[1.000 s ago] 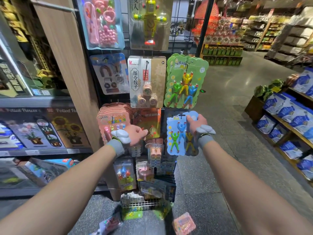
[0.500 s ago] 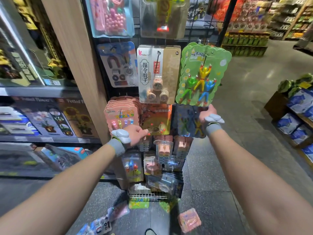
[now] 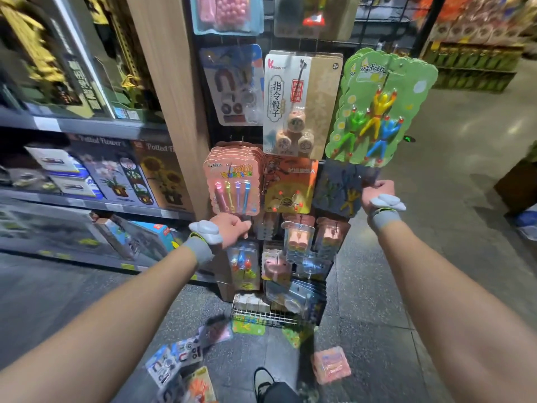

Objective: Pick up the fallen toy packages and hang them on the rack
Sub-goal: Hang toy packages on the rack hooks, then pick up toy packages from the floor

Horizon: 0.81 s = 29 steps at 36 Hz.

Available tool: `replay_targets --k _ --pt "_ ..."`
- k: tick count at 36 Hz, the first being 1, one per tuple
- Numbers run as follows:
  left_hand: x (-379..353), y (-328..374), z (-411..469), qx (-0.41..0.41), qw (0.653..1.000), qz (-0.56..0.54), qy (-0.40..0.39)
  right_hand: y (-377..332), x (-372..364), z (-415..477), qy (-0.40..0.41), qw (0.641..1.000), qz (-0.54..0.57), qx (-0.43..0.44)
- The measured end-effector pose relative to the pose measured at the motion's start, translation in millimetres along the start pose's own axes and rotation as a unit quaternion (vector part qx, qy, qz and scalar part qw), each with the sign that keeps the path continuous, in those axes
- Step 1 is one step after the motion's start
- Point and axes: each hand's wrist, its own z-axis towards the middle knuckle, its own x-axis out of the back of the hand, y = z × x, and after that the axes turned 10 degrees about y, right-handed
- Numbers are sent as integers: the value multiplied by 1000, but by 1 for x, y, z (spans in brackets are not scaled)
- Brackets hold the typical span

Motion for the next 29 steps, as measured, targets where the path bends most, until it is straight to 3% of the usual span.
replay_targets --k 5,9,14,24,28,29 --pt "0 -30 -42 18 1000 -8 8 16 5 -38 -5 998 -61 -18" --pt "-2 -72 -101 42 999 -19 11 46 4 -93 -102 984 -146 16" --pt "-5 -118 -153 81 996 -39 4 66 -17 -151 -194 970 -131 70" --pt "-18 -230 -264 203 979 -9 -13 145 -108 -297 -384 884 -241 114" --pt "-23 -273 -292 285 958 -12 -18 188 -170 -339 -444 853 -243 126" --pt "-31 -291 -296 314 947 -55 -24 187 -179 -358 -471 839 -243 124"
